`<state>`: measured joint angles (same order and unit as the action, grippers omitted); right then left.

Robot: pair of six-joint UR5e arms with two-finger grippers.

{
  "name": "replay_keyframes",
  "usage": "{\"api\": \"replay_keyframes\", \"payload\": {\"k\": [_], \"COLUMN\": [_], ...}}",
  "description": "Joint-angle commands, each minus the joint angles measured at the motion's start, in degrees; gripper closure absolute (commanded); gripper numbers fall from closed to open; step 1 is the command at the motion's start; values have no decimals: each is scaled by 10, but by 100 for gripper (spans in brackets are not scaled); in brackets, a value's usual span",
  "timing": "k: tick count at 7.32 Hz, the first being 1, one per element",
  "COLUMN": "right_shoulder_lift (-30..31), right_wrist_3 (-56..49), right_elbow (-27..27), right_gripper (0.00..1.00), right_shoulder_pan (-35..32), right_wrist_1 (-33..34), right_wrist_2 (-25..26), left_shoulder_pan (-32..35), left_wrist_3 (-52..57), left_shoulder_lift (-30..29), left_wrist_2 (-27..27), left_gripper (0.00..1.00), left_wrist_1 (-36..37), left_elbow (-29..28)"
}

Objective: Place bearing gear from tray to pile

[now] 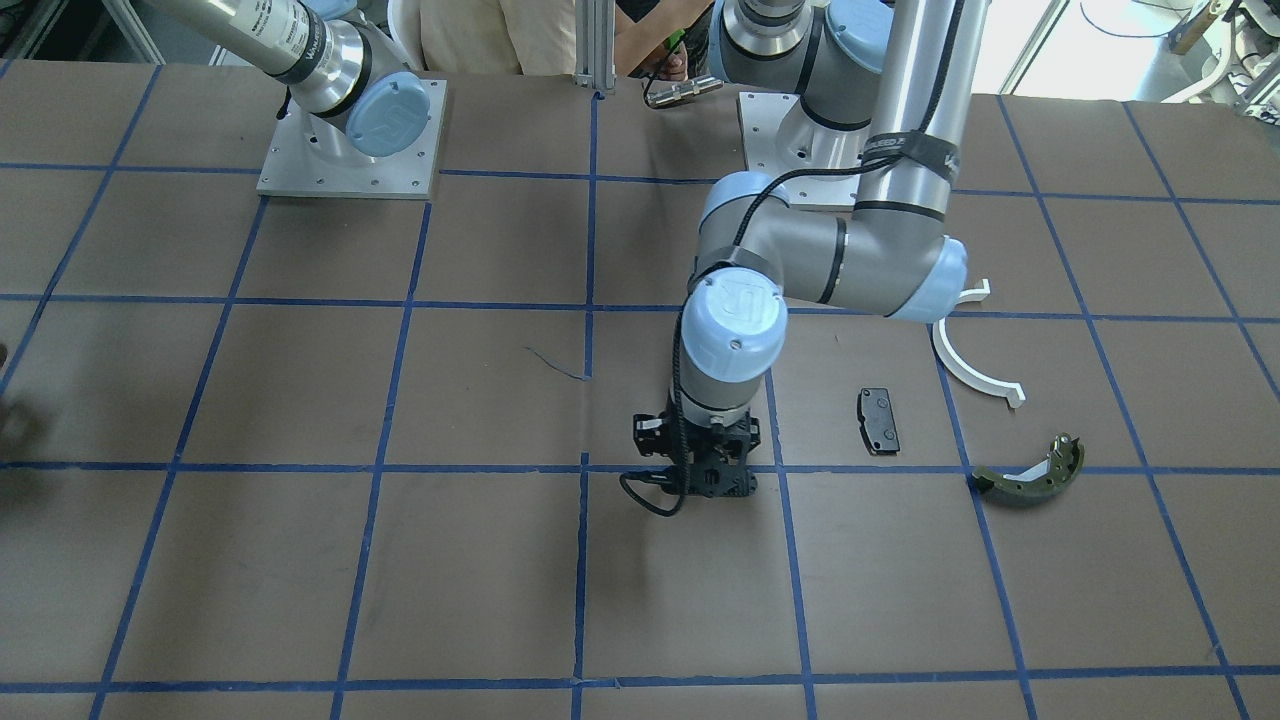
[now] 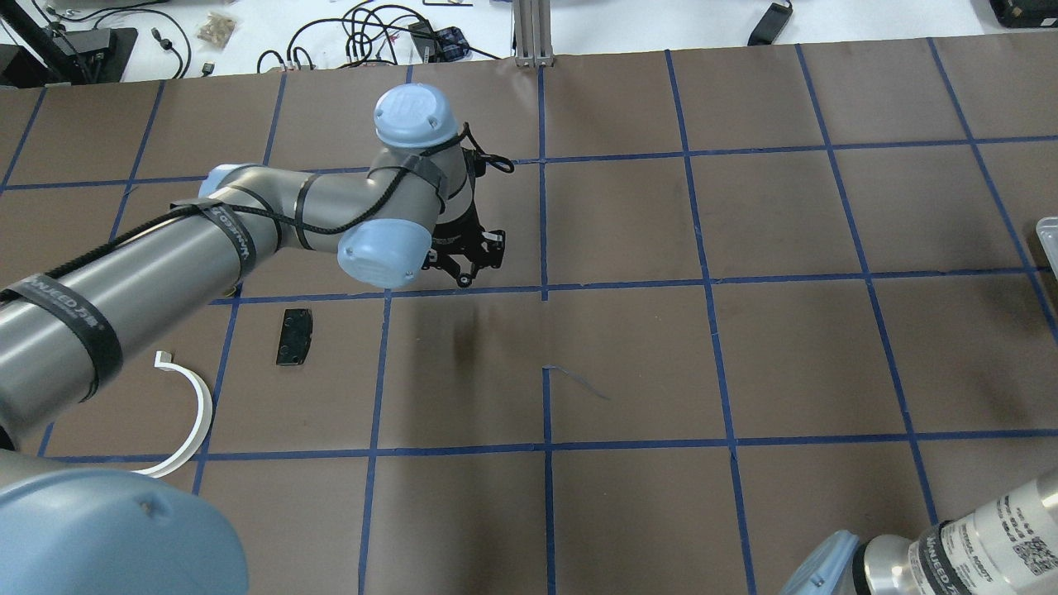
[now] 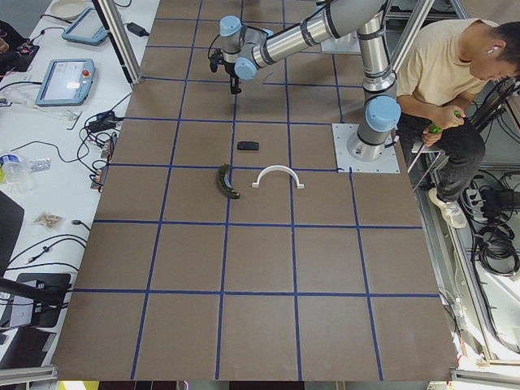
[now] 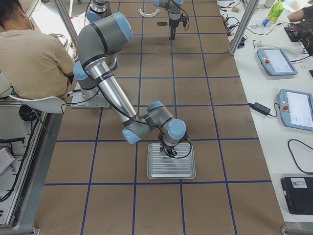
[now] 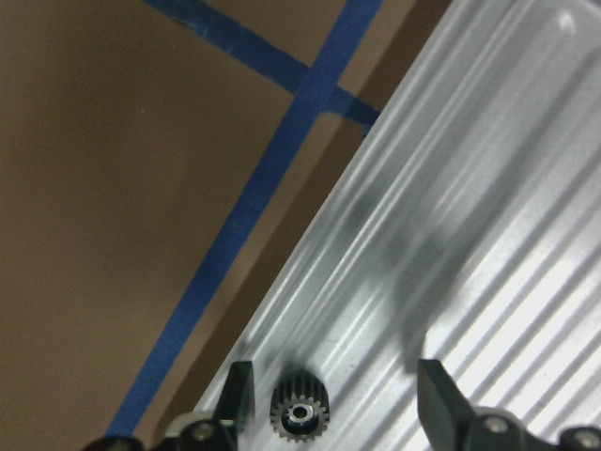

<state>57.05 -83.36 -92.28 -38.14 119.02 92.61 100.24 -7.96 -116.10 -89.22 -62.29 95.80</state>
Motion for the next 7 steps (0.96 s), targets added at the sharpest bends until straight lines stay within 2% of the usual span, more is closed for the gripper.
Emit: {"api": "replay_keyframes", "payload": {"k": [1, 2, 3, 4, 5, 6, 7], "right_shoulder_lift": [-3, -2, -1, 0, 0, 1, 3], "right_wrist_3": [3, 3, 3, 3, 3, 3, 2], "right_elbow": [0, 1, 1, 2, 3, 5, 7], "right_gripper": [43, 56, 68, 76, 93, 100, 100], "right_shoulder_pan": [0, 0, 0, 0, 0, 0, -1], "right_wrist_1": [0, 0, 0, 0, 0, -1, -4], "right_wrist_2": [1, 1, 2, 2, 4, 19, 58], "left_shoulder_pan": [-100, -139, -185, -225, -245, -256, -267], "left_wrist_3": [127, 175, 239, 300, 312, 328, 334], "left_shoulder_lift": [16, 22, 29, 37, 40, 47, 60], "left_wrist_2": [-5, -16, -53, -66, -66, -67, -66], "left_gripper": [100, 100, 100, 100, 100, 100, 100], "left_wrist_1": [-148, -151, -147, -129, -67, -3, 68], "left_elbow": [-52, -41, -17, 13, 48, 98, 151]}}
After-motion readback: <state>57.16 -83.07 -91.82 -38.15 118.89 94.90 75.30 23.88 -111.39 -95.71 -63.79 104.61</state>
